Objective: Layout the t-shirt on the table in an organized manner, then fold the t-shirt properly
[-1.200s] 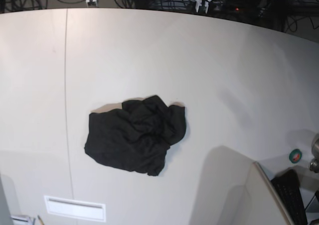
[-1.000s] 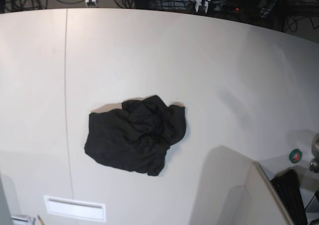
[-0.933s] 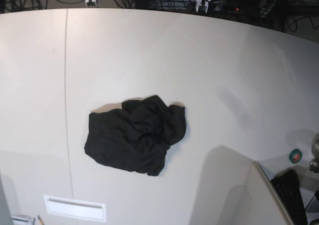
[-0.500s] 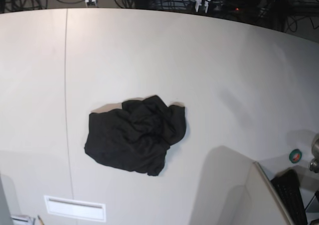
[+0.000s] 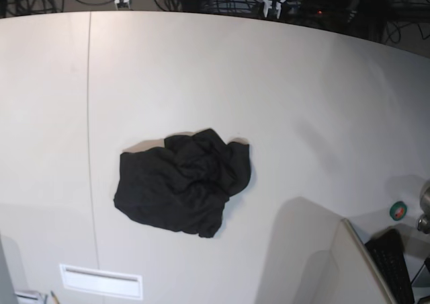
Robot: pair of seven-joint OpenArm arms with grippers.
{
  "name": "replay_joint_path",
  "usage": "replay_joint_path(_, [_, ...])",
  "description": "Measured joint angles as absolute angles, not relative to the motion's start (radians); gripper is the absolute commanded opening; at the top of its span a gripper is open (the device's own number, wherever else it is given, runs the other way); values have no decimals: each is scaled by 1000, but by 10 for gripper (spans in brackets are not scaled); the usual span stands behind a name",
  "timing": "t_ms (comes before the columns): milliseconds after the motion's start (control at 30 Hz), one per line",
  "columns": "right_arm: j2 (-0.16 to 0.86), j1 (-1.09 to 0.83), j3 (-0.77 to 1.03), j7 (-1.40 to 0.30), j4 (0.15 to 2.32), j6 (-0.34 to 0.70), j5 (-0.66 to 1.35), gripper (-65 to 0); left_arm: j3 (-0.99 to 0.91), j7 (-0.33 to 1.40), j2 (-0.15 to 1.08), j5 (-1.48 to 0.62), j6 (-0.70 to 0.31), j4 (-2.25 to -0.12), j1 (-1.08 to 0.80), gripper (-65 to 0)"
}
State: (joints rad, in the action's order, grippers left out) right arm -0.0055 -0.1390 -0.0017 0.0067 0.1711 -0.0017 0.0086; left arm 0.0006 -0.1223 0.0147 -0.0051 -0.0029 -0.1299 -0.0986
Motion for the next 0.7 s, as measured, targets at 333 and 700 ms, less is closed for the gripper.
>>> replay_joint_path(333, [-6,-139,-2,7,171,-1,6,-650,1,-165,15,-5,-3,-126,-101,-650])
replay_joint_path(700, [-6,-139,-2,7,171,-1,6,-650,1,-163,22,-5,0,-123,-122,-650])
